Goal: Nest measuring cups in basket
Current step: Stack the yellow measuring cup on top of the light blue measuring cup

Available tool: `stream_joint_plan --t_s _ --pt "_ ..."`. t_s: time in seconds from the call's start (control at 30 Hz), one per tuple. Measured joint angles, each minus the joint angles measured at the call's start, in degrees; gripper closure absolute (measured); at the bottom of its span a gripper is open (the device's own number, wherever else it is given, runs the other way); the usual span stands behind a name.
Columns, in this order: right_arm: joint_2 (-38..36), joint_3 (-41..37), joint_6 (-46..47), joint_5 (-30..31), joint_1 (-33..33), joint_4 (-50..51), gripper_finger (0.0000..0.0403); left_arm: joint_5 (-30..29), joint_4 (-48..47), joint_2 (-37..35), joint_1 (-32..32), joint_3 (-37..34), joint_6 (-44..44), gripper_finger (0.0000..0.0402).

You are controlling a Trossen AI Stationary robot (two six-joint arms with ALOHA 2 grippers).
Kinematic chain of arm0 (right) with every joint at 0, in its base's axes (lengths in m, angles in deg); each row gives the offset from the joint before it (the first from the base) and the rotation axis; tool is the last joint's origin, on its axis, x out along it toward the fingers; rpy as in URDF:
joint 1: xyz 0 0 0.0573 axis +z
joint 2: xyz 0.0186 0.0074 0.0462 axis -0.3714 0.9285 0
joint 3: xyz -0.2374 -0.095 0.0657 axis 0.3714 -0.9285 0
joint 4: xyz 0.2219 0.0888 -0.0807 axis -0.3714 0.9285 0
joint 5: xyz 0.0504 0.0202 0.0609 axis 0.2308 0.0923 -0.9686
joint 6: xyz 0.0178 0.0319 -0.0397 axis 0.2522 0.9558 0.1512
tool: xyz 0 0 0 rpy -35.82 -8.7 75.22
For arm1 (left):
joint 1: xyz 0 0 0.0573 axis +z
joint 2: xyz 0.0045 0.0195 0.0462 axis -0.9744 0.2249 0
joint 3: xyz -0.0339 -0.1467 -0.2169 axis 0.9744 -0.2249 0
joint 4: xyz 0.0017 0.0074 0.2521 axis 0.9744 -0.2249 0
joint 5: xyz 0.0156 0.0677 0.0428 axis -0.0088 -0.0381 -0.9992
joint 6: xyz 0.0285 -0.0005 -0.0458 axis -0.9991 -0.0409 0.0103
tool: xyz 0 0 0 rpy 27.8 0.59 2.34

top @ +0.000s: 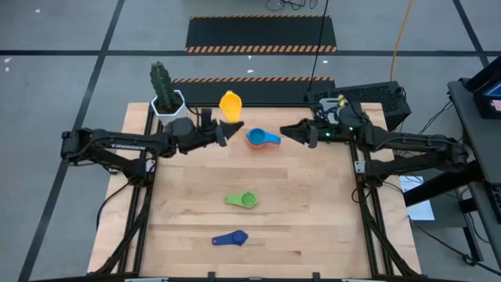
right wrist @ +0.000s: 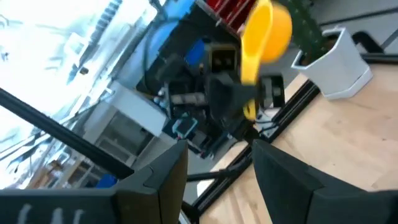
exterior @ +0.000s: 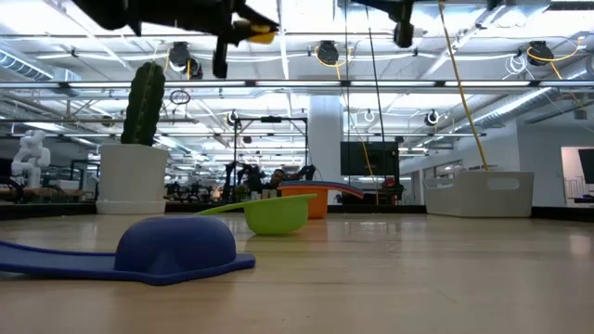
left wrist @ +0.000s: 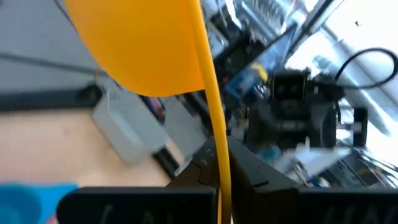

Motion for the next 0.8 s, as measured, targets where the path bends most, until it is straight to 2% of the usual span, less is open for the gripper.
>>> stream_joint_plan --t_s 0.13,0.23,0.43,0.8 --pt "4.89 2.87 -0.08 -5.33 -2.03 -0.17 0.0229 -3.67 0.12 0.00 -0.01 3.68 -2.24 0.0391" --pt "8.23 4.38 0.01 -7.43 -2.89 -4.19 0.0229 -5.33 -0.03 0.00 -0.01 5.57 -2.28 0.0395" --pt "13.56 5.90 3.31 -7.87 -4.39 -14.62 0.0229 -8.72 2.62 0.02 -0.08 6.96 -2.26 0.0388" --pt "19.85 10.62 4.50 -7.38 -5.42 -19.04 0.0207 -11.17 9.50 0.04 -0.53 6.96 -2.31 0.0395"
